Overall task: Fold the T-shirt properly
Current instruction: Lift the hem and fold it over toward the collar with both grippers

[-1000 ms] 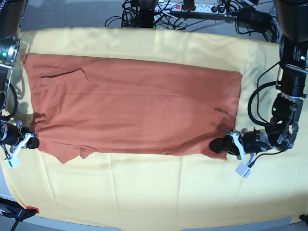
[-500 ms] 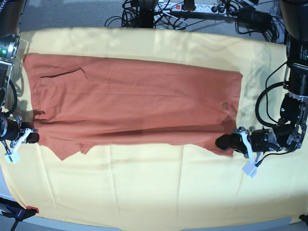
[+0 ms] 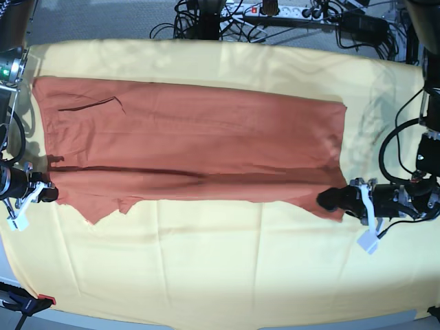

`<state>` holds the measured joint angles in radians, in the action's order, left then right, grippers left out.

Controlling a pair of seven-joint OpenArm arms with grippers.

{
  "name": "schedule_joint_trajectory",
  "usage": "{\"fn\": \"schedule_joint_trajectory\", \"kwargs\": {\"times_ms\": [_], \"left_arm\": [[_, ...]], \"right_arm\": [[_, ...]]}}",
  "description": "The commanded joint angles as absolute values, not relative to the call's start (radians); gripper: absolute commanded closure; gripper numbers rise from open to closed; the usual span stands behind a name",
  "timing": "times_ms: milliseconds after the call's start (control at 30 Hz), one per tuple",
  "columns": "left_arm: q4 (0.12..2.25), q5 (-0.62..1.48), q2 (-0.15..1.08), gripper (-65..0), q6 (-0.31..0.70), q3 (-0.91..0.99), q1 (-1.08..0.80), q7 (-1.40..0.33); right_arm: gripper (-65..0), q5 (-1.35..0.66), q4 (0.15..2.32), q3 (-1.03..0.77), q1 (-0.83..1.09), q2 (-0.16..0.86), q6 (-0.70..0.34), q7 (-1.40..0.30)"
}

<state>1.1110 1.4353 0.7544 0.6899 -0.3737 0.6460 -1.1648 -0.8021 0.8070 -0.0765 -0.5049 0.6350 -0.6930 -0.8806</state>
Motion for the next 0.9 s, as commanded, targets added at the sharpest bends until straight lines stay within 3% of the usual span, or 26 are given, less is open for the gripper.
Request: {"fn": "schedule_joint_trajectory", "kwargs": {"times_ms": [0,267,533,867], "left_arm": [[1.133,1.459,0.778,0.0,0.698,-0.362,0.679,-1.155],[1.162,1.484,0.785,0.0,0.698,-0.362,0.641,-1.256],[1.320,1.484,0.792,0.0,0.698,-0.362,0.550,-1.346],[1.375,1.484,0.854,0.0,0.698,-0.363,0.517,-1.357]], "right_arm": [[0.0,-0.820,0.826,-0.083,-0.535,0.662,-0.698,-0.865],[0.0,-0.820,0.826,-0.083,-0.535,0.662,-0.698,-0.910],[0.0,-0.883,0.826,-0.083,-0.535,0.663,-0.698,-0.989],[0.0,-0.875,0.826,-0.083,-0.527,0.696,-0.698,-0.989]]}}
